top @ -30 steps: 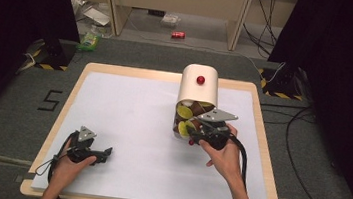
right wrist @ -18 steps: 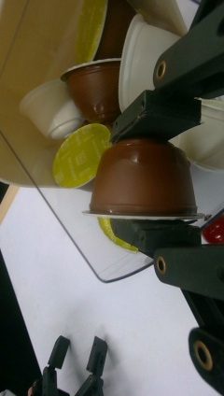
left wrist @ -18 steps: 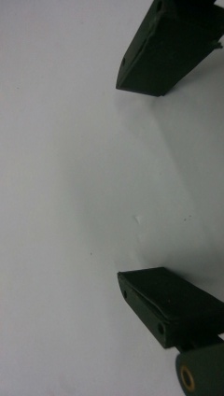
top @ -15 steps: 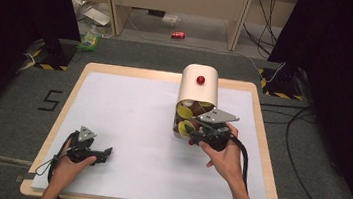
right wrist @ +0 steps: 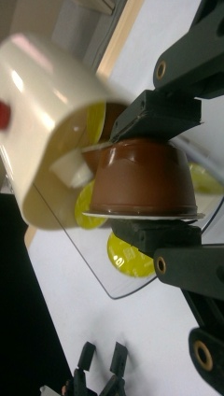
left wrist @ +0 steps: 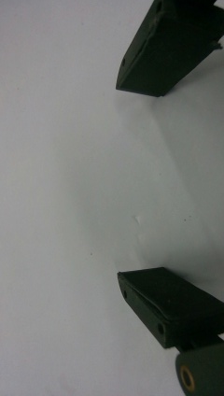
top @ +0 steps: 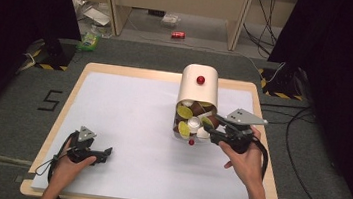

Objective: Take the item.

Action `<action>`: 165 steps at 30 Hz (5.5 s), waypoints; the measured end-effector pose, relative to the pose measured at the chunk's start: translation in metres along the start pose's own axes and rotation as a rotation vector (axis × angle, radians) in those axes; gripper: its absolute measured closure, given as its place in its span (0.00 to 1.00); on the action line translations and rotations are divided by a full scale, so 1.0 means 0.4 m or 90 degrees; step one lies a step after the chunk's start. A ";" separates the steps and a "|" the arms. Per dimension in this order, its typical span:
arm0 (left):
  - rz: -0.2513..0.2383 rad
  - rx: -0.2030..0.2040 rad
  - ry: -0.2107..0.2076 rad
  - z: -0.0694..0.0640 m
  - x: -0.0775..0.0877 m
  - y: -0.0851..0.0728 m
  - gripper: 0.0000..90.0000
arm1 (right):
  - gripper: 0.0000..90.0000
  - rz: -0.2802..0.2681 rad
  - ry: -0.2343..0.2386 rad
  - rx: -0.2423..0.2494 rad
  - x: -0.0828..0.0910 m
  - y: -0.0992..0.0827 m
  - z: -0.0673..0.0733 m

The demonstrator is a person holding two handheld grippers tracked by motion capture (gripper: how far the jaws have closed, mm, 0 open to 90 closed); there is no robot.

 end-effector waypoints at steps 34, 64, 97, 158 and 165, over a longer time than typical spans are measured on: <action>0.001 0.001 -0.001 0.001 0.000 0.000 0.08 | 0.60 0.033 -0.097 -0.052 0.058 -0.116 -0.165; 0.001 0.001 -0.002 0.001 0.000 0.000 0.08 | 0.60 0.147 -0.123 -0.081 -0.025 -0.306 -0.233; 0.001 0.001 -0.002 0.001 0.000 0.000 0.08 | 0.58 0.186 -0.121 -0.084 -0.069 -0.376 -0.241; 0.000 0.002 -0.002 0.001 0.000 0.000 0.08 | 0.27 0.103 -0.077 -0.050 0.009 -0.220 -0.126; 0.000 0.002 -0.002 0.001 0.000 0.000 0.08 | 0.27 0.110 -0.063 -0.042 0.020 -0.234 -0.096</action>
Point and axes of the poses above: each handheld gripper's, and its own axes: x roughly backward along the jaws, y roughly out of its top, z roughly to its left, the point moved 6 cm from there along -x, roughly forward along the jaws, and after that the axes turned 9 degrees about -z, right-handed, at the moved point
